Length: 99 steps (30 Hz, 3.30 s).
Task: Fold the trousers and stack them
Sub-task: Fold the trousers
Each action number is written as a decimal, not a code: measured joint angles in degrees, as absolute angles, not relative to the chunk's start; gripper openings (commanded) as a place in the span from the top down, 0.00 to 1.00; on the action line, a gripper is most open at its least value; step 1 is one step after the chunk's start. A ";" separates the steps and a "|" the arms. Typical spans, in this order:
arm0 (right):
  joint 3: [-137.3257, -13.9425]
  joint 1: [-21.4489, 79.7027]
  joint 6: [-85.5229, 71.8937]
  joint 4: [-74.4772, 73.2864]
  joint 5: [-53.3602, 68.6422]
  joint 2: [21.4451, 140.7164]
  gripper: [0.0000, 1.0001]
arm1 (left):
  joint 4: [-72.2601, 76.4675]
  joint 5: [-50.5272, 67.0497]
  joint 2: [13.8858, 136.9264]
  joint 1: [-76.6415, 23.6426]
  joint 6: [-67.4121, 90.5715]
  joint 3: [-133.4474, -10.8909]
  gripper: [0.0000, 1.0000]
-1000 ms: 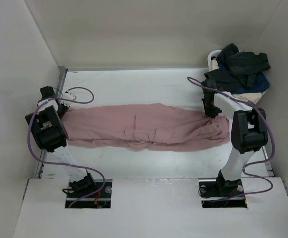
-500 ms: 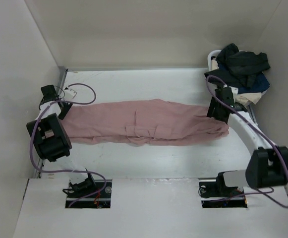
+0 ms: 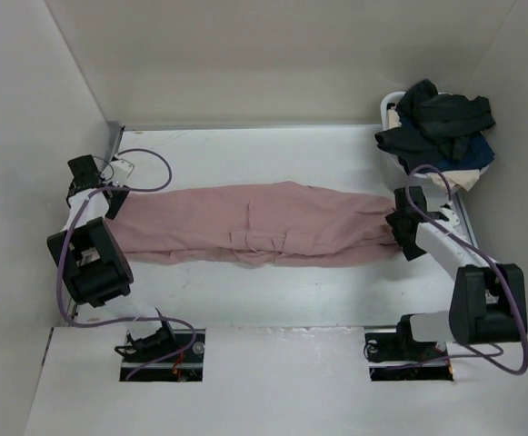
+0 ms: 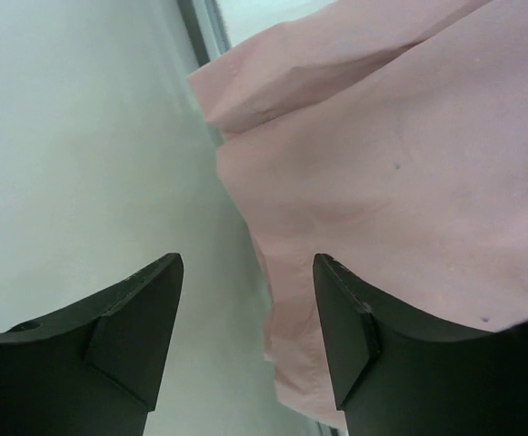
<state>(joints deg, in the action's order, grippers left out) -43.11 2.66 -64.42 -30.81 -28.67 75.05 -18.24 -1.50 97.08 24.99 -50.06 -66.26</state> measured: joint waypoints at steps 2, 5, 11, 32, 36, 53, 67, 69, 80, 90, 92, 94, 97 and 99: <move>-43.13 1.93 -67.44 -30.52 -28.64 77.80 0.08 | -18.26 -1.58 96.27 25.21 -50.06 -66.26 0.41; -43.53 0.08 -70.52 -30.37 -28.05 82.24 0.09 | -18.59 -1.76 95.18 26.11 -50.09 -66.26 0.41; -45.30 -1.67 -72.97 -29.02 -27.81 86.32 0.57 | -20.14 -2.13 93.56 28.29 -50.09 -66.26 0.41; -44.18 -0.23 -39.79 -29.58 -42.92 50.92 1.00 | -38.85 10.98 92.36 25.19 -43.59 -72.90 0.36; -44.49 0.97 -24.38 -24.16 -41.36 48.66 1.00 | -38.83 9.76 94.11 20.47 -42.26 -72.88 0.36; -69.49 50.00 0.38 -16.19 -45.01 83.59 0.99 | -39.22 5.13 101.30 14.81 -35.92 -72.69 0.67; -84.18 60.27 1.37 -18.35 -46.70 105.19 0.75 | -39.09 5.17 101.80 14.81 -34.87 -69.45 0.71; -84.29 60.84 1.23 -18.35 -45.36 105.51 0.57 | -39.09 5.17 101.80 14.87 -34.87 -69.01 0.71; -81.12 65.91 -0.40 -12.73 -13.72 102.76 0.31 | -38.59 5.17 101.80 16.86 -34.65 -68.53 0.69; -49.63 43.20 -35.62 -10.15 -22.09 64.31 0.20 | -38.35 5.10 99.29 18.48 -34.59 -68.53 0.54; -43.64 38.20 -42.76 -12.23 -22.55 61.08 0.17 | -38.35 4.97 97.67 18.98 -34.50 -68.53 0.52; -37.08 35.53 -47.99 -13.04 -20.75 59.99 0.16 | -38.35 4.78 95.98 19.22 -34.52 -68.53 0.52; -28.84 32.80 -52.95 -13.23 -16.23 60.03 0.14 | -38.37 4.49 94.54 19.25 -34.54 -68.53 0.51; -25.54 31.51 -55.31 -13.08 -13.85 60.18 0.13 | -38.39 4.25 94.30 19.38 -34.54 -68.53 0.51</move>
